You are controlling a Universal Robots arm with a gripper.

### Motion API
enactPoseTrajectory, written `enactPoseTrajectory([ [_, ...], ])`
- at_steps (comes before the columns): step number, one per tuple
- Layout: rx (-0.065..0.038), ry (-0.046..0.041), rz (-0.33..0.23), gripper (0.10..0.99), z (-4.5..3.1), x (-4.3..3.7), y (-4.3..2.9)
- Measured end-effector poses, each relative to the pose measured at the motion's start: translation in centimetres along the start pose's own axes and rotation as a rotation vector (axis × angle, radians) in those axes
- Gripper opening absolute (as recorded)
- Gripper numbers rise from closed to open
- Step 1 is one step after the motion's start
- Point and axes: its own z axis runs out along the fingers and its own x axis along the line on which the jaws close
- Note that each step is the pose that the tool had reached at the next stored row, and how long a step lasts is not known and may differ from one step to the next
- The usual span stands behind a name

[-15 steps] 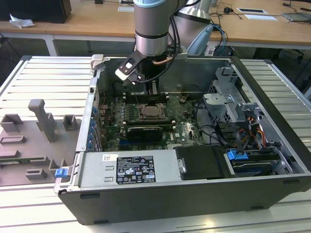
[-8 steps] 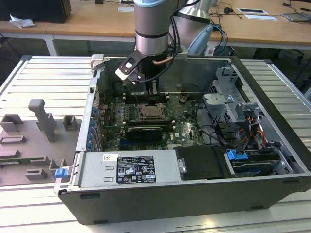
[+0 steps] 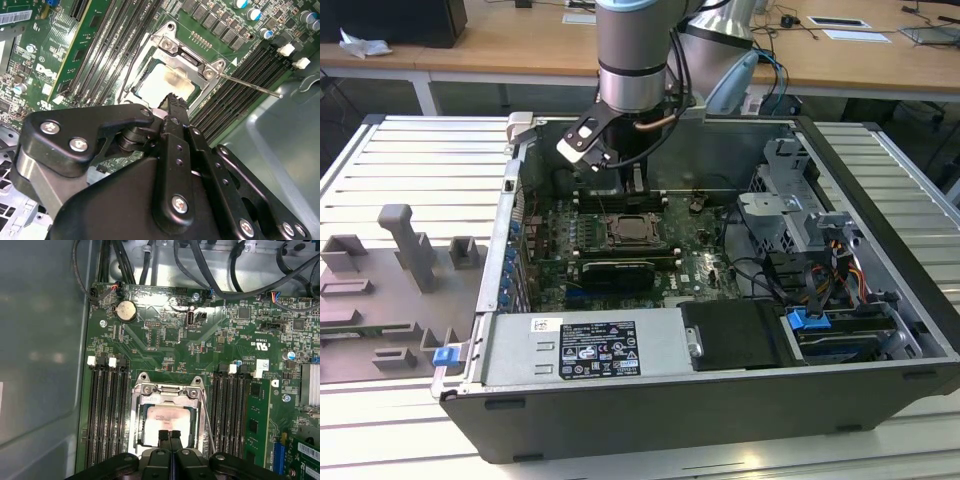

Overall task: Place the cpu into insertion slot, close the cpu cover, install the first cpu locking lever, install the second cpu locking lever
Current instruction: 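Install the first cpu locking lever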

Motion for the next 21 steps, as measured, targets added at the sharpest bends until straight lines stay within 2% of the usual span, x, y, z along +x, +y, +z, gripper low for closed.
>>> enactPoseTrajectory([
  [10, 0.000, 0.0000, 0.000, 0.106, -0.47, 0.00, 0.03],
  [21, 0.000, 0.0000, 0.000, 0.106, -0.67, 0.01, 0.04],
])
